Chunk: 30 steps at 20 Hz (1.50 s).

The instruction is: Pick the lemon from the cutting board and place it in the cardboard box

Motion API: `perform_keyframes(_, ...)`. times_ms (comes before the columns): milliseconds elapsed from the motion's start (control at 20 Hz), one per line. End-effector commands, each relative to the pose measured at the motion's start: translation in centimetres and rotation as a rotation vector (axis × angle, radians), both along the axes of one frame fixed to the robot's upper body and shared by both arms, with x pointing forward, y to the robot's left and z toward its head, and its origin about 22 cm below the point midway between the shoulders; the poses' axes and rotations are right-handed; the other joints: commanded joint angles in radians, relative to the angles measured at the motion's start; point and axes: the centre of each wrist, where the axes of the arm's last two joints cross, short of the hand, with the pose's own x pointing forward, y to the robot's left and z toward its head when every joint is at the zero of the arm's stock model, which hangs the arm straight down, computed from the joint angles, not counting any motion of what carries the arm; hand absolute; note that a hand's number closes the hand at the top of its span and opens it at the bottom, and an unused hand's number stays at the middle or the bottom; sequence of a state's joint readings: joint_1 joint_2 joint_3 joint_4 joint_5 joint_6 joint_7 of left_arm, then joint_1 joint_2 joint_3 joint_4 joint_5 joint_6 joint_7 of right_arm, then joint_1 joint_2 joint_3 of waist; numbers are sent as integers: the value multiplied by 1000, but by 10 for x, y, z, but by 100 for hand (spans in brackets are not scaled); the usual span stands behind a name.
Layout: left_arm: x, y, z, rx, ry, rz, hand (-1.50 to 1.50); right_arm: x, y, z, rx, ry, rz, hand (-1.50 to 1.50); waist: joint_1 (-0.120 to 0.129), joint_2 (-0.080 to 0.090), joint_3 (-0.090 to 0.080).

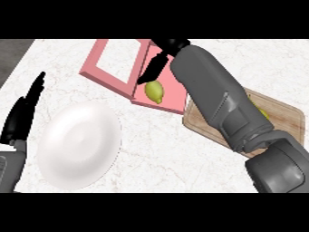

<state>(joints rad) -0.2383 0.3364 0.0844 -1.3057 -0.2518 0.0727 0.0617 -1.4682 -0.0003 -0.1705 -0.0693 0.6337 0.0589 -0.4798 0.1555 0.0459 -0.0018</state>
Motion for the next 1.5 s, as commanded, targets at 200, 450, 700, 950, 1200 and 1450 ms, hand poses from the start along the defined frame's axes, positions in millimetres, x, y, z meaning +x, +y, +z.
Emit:
perform_keyframes(200, 3, -11, 2, -14, -3, 15, 0, 2, 0, 12, 298, 1, -51, -150, -26, 1, 2)
perform_keyframes(450, -5, 15, -2, -2, 3, 47, 0, 10, -25, 15, 425, 56, -46, -150, -47, 0, 1)
perform_keyframes(700, -7, 0, -4, 5, -12, 47, 0, 21, -84, 21, 479, 91, -80, -150, -46, 3, 2)
perform_keyframes(950, -1, 13, 6, 2, -27, 49, 0, 26, -154, 30, 474, 58, -161, -150, -48, 15, 3)
perform_keyframes(1200, -7, 3, -5, 1, -28, 32, 0, 24, -205, 52, 442, 35, -177, -150, -32, 20, 4)
perform_keyframes(1450, -3, 11, 5, -2, -29, 31, 0, 17, -243, 48, 390, 43, -165, -150, -26, 23, 5)
